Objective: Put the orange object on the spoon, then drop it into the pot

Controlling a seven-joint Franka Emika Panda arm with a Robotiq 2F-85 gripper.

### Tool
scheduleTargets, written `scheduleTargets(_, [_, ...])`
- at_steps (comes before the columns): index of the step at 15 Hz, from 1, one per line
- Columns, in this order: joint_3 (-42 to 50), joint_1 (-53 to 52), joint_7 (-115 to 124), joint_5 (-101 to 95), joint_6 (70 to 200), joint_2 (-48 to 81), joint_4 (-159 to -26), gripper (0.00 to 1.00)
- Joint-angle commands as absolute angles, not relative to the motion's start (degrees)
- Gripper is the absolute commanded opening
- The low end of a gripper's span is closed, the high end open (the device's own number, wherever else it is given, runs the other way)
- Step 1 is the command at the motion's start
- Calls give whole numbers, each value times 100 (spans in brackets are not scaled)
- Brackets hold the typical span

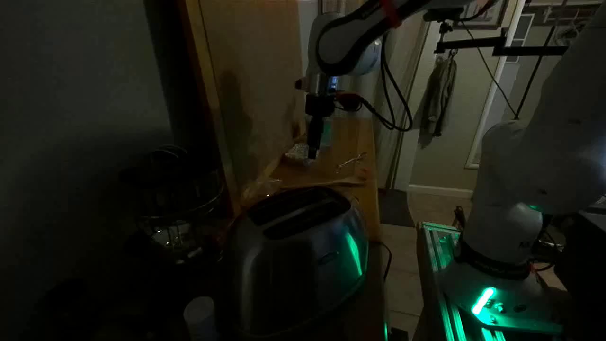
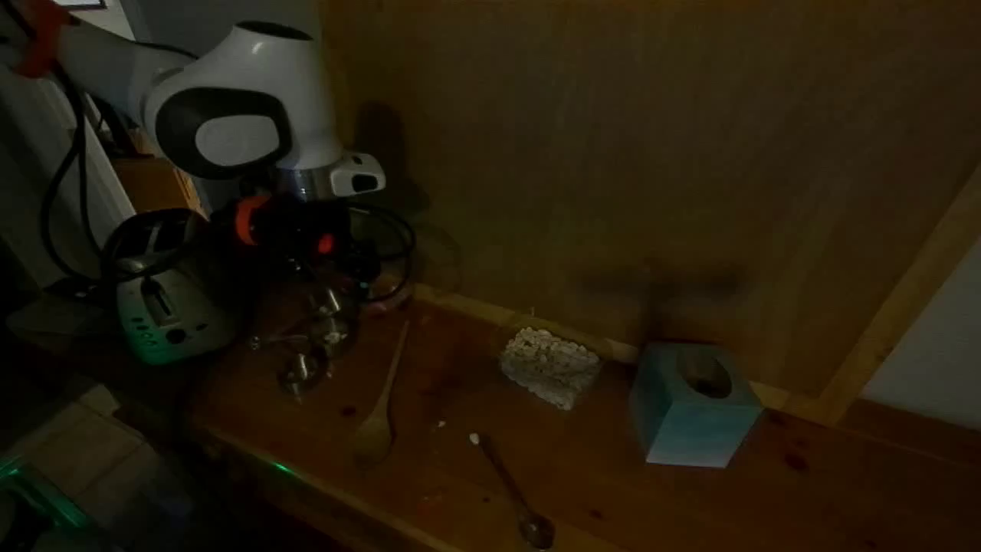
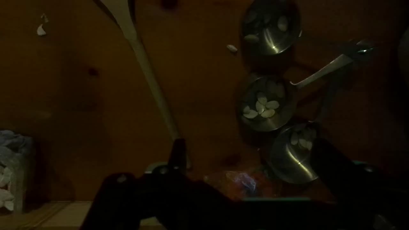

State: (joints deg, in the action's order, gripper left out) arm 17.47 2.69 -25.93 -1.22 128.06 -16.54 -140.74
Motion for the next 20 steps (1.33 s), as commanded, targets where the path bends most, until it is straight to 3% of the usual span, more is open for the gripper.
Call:
scheduleTargets(1, [1601, 417, -2631, -69, 12796, -1643, -14068, 100])
scheduleTargets(7, [1601, 417, -2631, -69, 12796, -1643, -14068, 100])
scheduleTargets(15, [2158, 1475, -2624, -800, 13535, -1244, -13597, 100])
scheduleTargets(20, [2677, 1681, -4120, -648, 13340, -997, -13562, 100])
